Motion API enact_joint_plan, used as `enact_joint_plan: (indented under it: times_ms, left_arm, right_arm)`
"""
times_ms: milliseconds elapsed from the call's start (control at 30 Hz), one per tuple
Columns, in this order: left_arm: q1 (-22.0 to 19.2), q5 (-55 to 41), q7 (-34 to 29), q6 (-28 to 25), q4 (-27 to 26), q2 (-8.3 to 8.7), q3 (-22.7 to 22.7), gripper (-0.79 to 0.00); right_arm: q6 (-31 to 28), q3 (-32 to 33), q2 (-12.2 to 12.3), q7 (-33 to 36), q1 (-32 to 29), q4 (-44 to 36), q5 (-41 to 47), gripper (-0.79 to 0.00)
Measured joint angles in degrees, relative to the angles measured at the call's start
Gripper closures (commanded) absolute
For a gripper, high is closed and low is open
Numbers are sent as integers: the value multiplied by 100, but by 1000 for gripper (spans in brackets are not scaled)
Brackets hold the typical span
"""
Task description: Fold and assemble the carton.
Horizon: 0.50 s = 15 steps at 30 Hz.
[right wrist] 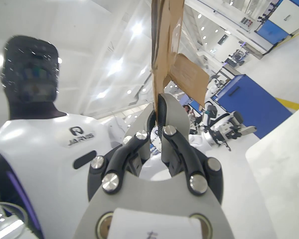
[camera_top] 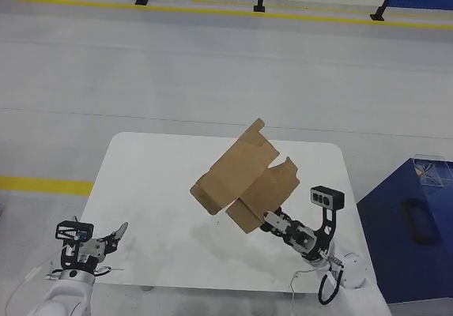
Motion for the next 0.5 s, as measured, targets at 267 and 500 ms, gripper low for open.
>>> enact_joint_plan:
  times_ms: [267,500]
  left_arm:
    - [0,0,0,0,0,0,0,-785]
    - [0,0,0,0,0,0,0,-785]
  right_arm:
    - [18,1,1,14,4,13,35,0]
    - [-609,615,54,-622,-41,-488,-1051,0]
